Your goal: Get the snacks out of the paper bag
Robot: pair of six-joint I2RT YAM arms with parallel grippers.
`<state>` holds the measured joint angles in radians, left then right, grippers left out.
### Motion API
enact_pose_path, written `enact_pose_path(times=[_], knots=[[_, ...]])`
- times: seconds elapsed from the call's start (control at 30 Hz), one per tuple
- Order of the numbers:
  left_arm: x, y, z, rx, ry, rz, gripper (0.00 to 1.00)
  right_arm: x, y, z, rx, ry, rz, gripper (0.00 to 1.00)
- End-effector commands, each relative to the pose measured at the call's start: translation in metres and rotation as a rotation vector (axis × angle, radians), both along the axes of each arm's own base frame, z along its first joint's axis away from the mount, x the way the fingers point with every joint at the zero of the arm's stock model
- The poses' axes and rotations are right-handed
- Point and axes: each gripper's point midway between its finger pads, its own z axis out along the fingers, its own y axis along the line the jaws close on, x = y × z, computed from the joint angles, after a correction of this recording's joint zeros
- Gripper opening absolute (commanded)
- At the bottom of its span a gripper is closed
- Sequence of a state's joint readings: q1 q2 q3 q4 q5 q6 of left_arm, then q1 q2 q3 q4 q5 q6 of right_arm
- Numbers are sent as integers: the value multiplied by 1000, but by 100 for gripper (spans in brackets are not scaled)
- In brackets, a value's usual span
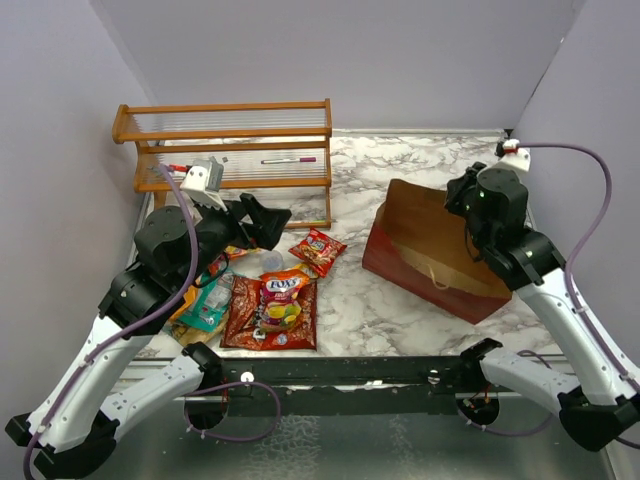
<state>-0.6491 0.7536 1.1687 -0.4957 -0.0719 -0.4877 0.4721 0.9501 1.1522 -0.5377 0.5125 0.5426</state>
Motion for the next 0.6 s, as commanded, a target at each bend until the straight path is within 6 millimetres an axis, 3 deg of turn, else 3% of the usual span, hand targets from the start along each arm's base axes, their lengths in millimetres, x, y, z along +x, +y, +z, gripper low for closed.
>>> enact_pose_path(times=[0.0, 0.23, 0.43, 0.47, 0.57], knots=[[-6, -5, 0, -40, 14, -36, 99, 20, -16, -3, -97, 4, -85, 2], [-9, 1, 3, -33, 3, -19, 99, 33, -37, -6, -222, 20, -65, 8], [-8, -1, 1, -34, 9, -24, 99, 23, -22, 3, -268, 13, 72, 35], [-8, -1, 1, -35, 9, -25, 99, 22, -21, 3, -276, 20, 85, 42], [-7, -3, 0, -33, 13, -28, 99, 16, -26, 7, -308, 47, 89, 52]])
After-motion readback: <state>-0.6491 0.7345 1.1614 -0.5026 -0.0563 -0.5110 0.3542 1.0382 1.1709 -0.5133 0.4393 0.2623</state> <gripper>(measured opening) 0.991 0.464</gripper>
